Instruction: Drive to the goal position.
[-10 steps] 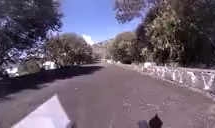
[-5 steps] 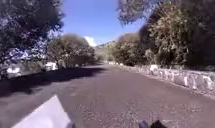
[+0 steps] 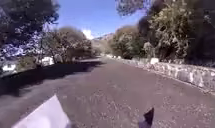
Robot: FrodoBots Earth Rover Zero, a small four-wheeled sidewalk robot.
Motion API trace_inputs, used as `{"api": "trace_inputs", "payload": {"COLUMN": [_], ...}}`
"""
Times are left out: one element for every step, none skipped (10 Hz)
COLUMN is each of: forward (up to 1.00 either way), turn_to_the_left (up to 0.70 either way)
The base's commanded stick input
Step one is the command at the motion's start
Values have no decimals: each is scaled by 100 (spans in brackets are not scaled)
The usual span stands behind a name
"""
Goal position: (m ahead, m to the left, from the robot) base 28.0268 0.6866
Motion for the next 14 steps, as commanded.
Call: {"api": "trace_inputs", "payload": {"forward": [70, 70, 70, 70, 70, 70, 70, 70, 70, 70, 70, 70, 70, 70], "turn_to_the_left": [0, 0, 0, 0, 0, 0, 0, 0, 0, 0, 0, 0, 0, 0]}}
